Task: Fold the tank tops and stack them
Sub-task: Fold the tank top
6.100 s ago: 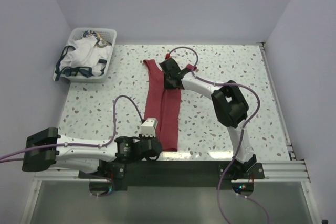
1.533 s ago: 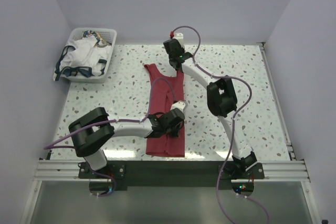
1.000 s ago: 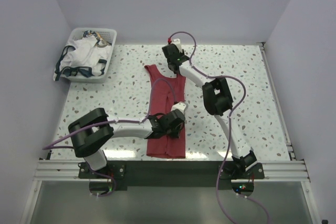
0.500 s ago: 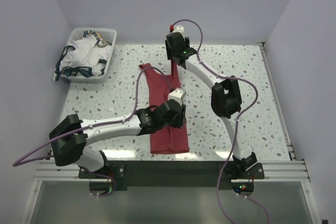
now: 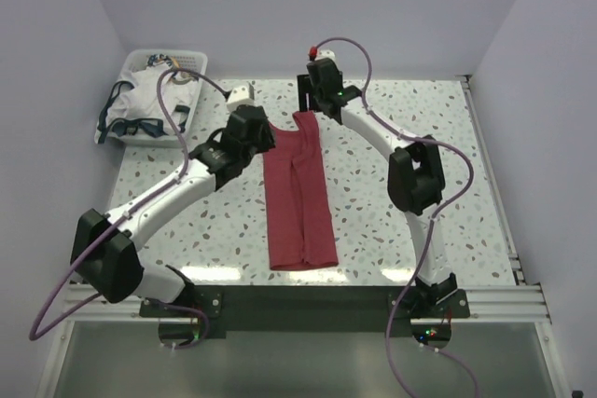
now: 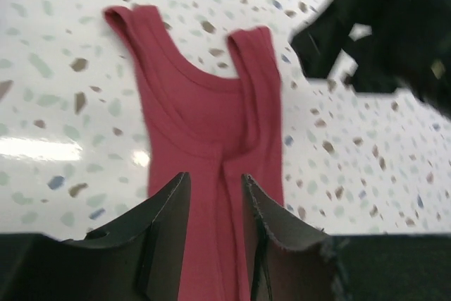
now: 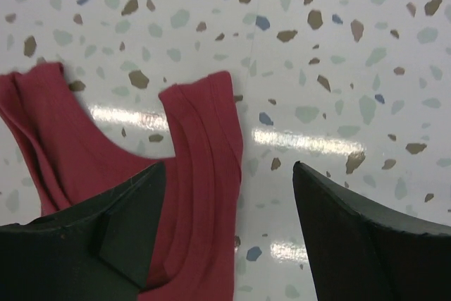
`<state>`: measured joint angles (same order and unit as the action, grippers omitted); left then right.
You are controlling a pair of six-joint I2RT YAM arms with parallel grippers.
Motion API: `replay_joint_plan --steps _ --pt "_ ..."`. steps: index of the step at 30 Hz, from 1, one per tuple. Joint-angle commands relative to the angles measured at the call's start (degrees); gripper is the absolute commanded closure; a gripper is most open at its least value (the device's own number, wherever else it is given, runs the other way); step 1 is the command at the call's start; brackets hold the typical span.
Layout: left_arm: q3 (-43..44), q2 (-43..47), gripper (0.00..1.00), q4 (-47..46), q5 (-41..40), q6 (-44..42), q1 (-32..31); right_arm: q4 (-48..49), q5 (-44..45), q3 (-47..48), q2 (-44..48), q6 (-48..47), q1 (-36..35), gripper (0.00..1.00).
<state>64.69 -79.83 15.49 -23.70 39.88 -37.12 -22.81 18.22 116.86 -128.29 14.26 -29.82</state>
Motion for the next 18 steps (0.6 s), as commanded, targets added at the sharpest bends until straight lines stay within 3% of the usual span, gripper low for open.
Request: replay_joint_plan --steps 1,6,9,13,18 --pt "3.07 -4.71 0.61 -1.15 1.11 -0.23 8.02 2.86 -3.19 -4.97 5.5 1.47 -0.15 0.24" --pt "8.86 -17.0 0.63 -3.0 5.33 -0.85 18.2 1.53 -5.19 -10.4 9.71 4.72 -0.15 0.3" --pt "13.87 -24.91 0.64 -4.75 6.74 -1.38 21.82 4.69 -6.44 -24.86 16.91 7.27 -1.63 0.41" --pt "26.0 -37.46 0.65 -3.97 8.32 -3.66 23.76 7.59 -6.0 -36.77 25.0 8.24 -5.5 0.48" --pt "32.77 -44.87 0.65 -5.73 11.22 -3.41 25.52 7.34 -2.93 -41.7 28.7 8.24 -11.39 0.52"
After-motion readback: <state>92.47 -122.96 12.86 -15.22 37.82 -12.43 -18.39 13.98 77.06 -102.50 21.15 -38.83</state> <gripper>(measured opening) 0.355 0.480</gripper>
